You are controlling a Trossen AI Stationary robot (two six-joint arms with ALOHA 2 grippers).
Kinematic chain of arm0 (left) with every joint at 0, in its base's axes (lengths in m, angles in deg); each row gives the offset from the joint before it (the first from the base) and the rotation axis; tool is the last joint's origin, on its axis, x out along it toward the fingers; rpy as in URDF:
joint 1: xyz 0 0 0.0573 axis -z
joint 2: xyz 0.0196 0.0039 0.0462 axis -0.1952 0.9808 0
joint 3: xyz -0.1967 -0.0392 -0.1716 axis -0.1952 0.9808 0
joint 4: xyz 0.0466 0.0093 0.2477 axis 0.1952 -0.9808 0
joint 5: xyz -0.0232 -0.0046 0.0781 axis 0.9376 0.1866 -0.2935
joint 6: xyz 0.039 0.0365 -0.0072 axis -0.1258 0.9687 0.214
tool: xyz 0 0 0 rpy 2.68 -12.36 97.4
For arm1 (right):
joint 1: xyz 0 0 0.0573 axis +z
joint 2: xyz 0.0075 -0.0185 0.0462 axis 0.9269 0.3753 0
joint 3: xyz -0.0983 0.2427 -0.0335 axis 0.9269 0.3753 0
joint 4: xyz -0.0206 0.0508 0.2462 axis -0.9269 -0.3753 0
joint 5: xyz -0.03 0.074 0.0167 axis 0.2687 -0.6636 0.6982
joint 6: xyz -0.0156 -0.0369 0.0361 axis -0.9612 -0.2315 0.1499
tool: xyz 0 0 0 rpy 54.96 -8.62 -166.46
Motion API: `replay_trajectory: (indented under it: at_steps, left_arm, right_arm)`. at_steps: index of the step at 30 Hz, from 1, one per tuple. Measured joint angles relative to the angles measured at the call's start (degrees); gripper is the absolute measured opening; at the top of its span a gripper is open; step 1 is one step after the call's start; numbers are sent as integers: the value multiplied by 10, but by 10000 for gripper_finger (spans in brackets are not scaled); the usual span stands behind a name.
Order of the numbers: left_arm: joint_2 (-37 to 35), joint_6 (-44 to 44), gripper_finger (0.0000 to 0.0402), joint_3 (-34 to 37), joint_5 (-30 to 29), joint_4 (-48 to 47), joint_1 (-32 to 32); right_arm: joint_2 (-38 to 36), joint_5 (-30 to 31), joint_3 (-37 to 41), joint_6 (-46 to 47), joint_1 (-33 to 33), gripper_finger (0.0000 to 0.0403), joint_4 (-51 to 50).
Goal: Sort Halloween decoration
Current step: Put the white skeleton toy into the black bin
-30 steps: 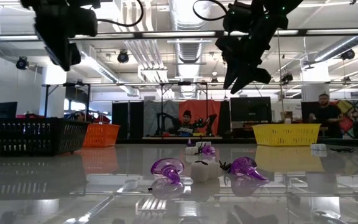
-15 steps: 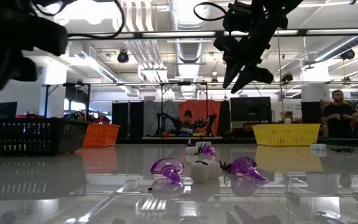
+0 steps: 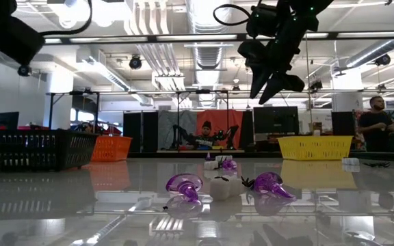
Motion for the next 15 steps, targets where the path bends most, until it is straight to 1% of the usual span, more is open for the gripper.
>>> replay_trajectory:
  at_steps: [2, 7, 10, 15]
  left_arm:
    - [8, -53, 66, 0, -3, 20, 17]
    - [43, -131, 66, 0, -4, 39, 57]
    - [72, -151, 66, 0, -2, 48, 74]
    - [116, -166, 66, 0, 16, 111, 79]
  right_arm:
    - [0, 0, 0, -16, 0, 136, -13]
    - [0, 0, 0, -56, 0, 132, -36]
    - [0, 0, 0, -93, 0, 136, -49]
    - [0, 0, 0, -108, 0, 144, -60]
